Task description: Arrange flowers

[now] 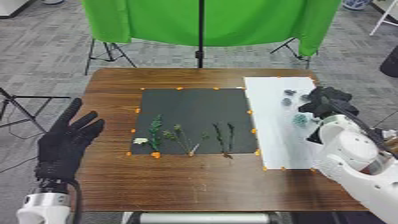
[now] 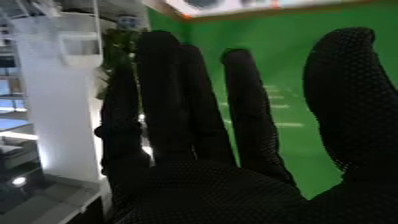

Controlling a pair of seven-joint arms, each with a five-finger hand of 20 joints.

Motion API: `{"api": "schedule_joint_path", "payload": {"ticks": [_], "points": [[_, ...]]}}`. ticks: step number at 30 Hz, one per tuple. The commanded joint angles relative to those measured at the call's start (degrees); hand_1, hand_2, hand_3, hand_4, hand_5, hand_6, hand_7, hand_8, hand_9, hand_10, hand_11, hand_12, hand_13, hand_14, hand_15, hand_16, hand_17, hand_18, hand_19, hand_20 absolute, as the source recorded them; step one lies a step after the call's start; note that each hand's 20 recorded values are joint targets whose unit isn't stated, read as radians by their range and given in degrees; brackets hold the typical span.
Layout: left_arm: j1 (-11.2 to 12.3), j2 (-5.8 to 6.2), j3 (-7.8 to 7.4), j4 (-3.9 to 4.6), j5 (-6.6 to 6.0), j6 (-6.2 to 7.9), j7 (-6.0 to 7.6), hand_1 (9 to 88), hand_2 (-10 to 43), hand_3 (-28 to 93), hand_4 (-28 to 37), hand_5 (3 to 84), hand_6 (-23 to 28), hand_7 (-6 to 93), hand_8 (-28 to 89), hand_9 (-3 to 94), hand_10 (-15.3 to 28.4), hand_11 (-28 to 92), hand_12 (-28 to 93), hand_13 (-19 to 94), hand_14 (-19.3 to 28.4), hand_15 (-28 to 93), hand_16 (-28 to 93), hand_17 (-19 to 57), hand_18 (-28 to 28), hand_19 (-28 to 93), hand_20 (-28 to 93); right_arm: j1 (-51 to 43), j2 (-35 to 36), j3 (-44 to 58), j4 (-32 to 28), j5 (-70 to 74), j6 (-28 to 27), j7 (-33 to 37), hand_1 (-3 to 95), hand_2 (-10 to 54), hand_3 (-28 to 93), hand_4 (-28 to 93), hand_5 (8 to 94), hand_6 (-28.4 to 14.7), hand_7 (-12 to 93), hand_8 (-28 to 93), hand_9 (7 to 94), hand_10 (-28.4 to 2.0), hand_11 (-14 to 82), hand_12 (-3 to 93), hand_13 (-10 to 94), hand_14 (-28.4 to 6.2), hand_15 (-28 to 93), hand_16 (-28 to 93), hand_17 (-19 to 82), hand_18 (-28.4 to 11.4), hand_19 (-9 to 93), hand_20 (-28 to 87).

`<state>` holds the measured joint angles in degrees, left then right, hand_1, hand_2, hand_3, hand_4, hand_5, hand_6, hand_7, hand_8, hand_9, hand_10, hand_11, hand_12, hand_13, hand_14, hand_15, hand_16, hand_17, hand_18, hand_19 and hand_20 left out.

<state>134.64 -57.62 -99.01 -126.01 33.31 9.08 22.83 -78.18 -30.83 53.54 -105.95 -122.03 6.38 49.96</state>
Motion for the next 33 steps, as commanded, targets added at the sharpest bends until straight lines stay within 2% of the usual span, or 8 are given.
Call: {"api": "schedule_joint_path", "payload": {"ticks": [1, 8, 16, 17, 22, 25, 30, 33], "points": [[0.0, -1.71, 0.11, 0.16, 0.26, 0.03, -0.66, 23.9, 6.3, 77, -27.3, 31.7, 4.5, 12.6, -11, 31.7, 19.4, 21, 12, 23, 28.4, 48, -6, -5.7, 28.4, 41, 41, 2.7, -2.6, -5.3, 2.6, -1.1, -1.8, 2.3, 35.0, -9.5, 75, -28, 54.8, 2.9, 15, -13, 58.9, -15.7, 21.3, 14.8, 52, -14.0, 67, 11, 16, -28.0, 71, 41], [0.4, -1.81, -0.44, 0.01, 0.25, 0.07, -1.12, 23.8, 6.3, 77, -27.2, 31.7, 4.5, 12.7, -11, 31.6, 19.5, 21, 12, 23, 28.4, 48, -7, -5.7, 28.4, 41, 41, 2.0, -3.5, -5.4, 3.5, -0.9, -3.2, 3.7, 35.4, -9.5, 75, -28, 55.0, 3.0, 15, -13, 60.3, -15.5, 23.0, 15.0, 53, -14.1, 68, 11, 15, -28.3, 71, 41], [0.1, -1.86, -0.44, 0.07, 0.46, -0.24, -1.44, 23.9, 6.2, 77, -27.2, 31.7, 4.5, 12.6, -11, 31.7, 19.4, 21, 12, 23, 28.4, 48, -7, -5.8, 28.4, 41, 41, 0.4, -4.7, -6.1, 3.5, -2.1, -6.6, 3.7, 45.9, -9.5, 76, -28, 62.1, 3.2, 15, -13, 69.3, -13.2, 25.9, 15.3, 62, -10.2, 67, 14, 20, -26.5, 75, 43], [0.2, -1.94, -0.55, 0.01, 0.38, -0.23, -1.62, 23.9, 6.2, 77, -27.2, 31.7, 4.5, 12.6, -11, 31.7, 19.4, 21, 12, 23, 28.4, 48, -6, -5.8, 28.4, 41, 41, 0.6, -4.9, -6.7, 3.8, -2.7, -6.4, 3.6, 48.8, -9.5, 73, -28, 63.0, 3.2, 15, -13, 69.9, -13.1, 25.8, 15.4, 63, -8.6, 65, 19, 22, -25.9, 76, 43], [0.0, -1.84, -0.52, 0.02, 0.38, -0.18, -1.51, 23.8, 6.2, 78, -27.2, 31.7, 4.5, 12.6, -11, 31.7, 19.5, 21, 12, 23, 28.4, 48, -6, -5.8, 28.4, 41, 41, 0.8, -4.8, -9.3, 4.7, -5.4, -0.1, 3.1, 61.2, -9.5, 59, -28, 77.7, 2.4, 18, -1, 86.0, -7.7, 11.0, 32.1, 73, -2.4, 59, 29, 30, -22.6, 78, 43], [-0.2, -2.31, -0.75, -0.01, 0.66, -0.37, -1.81, 23.9, 6.2, 78, -27.2, 31.7, 4.5, 12.6, -11, 31.8, 19.6, 21, 12, 23, 28.4, 48, -6, -5.8, 28.4, 41, 41, 0.2, -4.5, -8.8, 3.4, -6.9, 3.2, 2.2, 63.5, -9.5, 57, -28, 86.4, 2.9, 20, 3, 93.1, -5.6, 14.0, 34.5, 79, -2.8, 60, 28, 33, -21.7, 80, 43], [-0.1, -2.85, -1.65, -0.24, 1.45, -1.07, -3.13, 23.9, 6.3, 78, -27.2, 31.6, 4.5, 12.5, -11, 31.7, 19.4, 21, 12, 23, 28.4, 48, -6, -5.8, 28.4, 41, 41, -0.8, -6.0, -5.5, -1.5, -8.8, 6.8, 0.8, 62.4, -9.5, 59, -28, 88.0, 3.2, 19, 4, 93.7, -4.8, 19.1, 33.1, 82, -3.2, 62, 25, 35, -21.8, 81, 44], [0.1, -2.81, -1.84, -0.51, 1.38, -0.63, -2.77, 23.9, 6.3, 78, -27.1, 31.7, 4.5, 12.6, -11, 31.7, 19.4, 21, 12, 23, 28.4, 48, -6, -5.8, 28.4, 41, 41, 3.3, -9.1, -7.6, -4.2, -8.2, 8.4, -2.1, 61.6, -9.5, 61, -28, 88.1, 2.8, 19, 4, 93.7, -4.9, 19.5, 33.2, 82, -3.4, 63, 24, 35, -21.9, 81, 44]]}}
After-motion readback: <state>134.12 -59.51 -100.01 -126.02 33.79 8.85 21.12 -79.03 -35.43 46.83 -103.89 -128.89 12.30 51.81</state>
